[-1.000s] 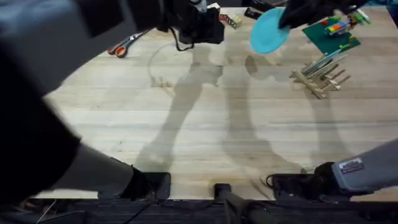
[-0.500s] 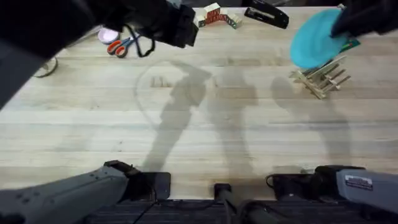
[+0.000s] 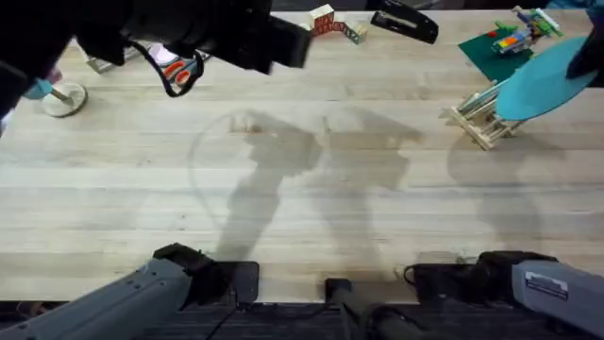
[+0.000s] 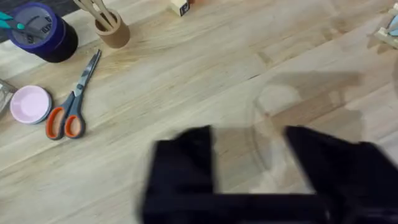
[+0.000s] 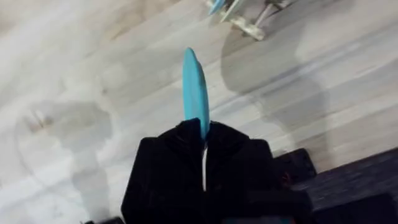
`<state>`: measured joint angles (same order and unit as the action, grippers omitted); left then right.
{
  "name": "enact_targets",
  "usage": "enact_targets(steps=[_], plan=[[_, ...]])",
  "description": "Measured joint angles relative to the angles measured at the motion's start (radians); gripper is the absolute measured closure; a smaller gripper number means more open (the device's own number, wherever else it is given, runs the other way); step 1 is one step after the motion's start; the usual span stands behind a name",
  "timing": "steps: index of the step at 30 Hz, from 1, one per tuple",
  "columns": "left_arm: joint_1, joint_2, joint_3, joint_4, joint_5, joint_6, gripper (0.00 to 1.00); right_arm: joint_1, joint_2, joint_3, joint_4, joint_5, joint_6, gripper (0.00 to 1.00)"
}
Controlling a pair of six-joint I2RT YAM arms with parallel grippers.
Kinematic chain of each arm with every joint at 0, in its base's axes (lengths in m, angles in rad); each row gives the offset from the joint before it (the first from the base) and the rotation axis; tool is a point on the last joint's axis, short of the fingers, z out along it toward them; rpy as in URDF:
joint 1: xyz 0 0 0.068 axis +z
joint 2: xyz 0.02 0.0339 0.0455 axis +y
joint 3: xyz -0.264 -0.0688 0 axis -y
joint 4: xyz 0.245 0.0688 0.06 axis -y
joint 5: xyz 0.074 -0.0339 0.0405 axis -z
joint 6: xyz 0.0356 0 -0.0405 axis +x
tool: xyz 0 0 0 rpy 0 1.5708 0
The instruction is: Pick up the plates from the table one by one and place each into a slot on the dish rack.
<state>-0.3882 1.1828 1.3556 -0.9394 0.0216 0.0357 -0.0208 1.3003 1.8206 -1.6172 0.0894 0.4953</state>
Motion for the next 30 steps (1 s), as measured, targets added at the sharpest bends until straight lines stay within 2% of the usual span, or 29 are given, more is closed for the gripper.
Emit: enact_targets(steps=[1,3,14,22,30], plan=[[0.0,0.001,0.0,0.0,0.0,-0.002,0.051,0.0,0.0,0.0,0.0,0.013,0.025,0.97],[0.0,0.001,0.0,0.0,0.0,-0.001,0.01,0.0,0.0,0.0,0.0,0.043,0.07,0.971],[0.0,0.001,0.0,0.0,0.0,0.0,0.008,0.0,0.0,0.0,0.0,0.247,0.327,0.969],[0.0,0.001,0.0,0.0,0.0,0.0,0.008,-0.001,0.001,0.0,0.0,0.352,0.415,0.969],[0.0,0.001,0.0,0.0,0.0,0.0,0.007,-0.059,0.046,0.0,0.0,0.383,0.49,0.969]])
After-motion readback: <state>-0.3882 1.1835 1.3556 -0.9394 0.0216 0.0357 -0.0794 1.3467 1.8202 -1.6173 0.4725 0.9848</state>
